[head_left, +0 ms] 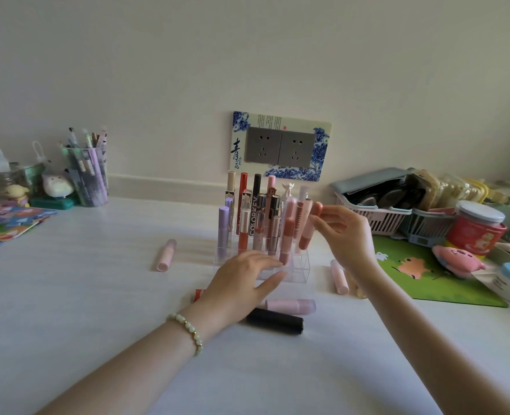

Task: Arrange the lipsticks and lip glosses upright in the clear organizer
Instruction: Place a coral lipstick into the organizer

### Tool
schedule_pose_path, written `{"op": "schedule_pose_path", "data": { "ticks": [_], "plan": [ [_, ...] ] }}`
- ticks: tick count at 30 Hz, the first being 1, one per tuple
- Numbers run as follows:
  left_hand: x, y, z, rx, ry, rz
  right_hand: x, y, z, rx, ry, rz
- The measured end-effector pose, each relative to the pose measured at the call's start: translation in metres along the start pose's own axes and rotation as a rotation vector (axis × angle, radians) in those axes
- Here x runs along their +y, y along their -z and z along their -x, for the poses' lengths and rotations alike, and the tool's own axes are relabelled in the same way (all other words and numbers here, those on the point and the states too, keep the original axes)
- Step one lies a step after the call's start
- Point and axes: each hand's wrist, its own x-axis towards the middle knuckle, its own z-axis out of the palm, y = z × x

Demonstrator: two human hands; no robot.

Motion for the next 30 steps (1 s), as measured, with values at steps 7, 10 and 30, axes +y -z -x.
{"op": "schedule_pose_path", "data": {
  "ticks": [7, 10, 30],
  "plan": [
    [-0.002, -0.002, -0.001, 0.017, -0.018, -0.005, 0.015, -0.010, 0.002, -0.024, -0.015, 0.067],
    [-0.004, -0.003, -0.001, 0.020, -0.019, -0.006, 0.020, -0.013, 0.004, -0.012, -0.034, 0.088],
    [-0.005, -0.003, -0.002, 0.033, -0.018, 0.003, 0.027, -0.015, 0.010, -0.035, -0.111, 0.141]
  ]
}}
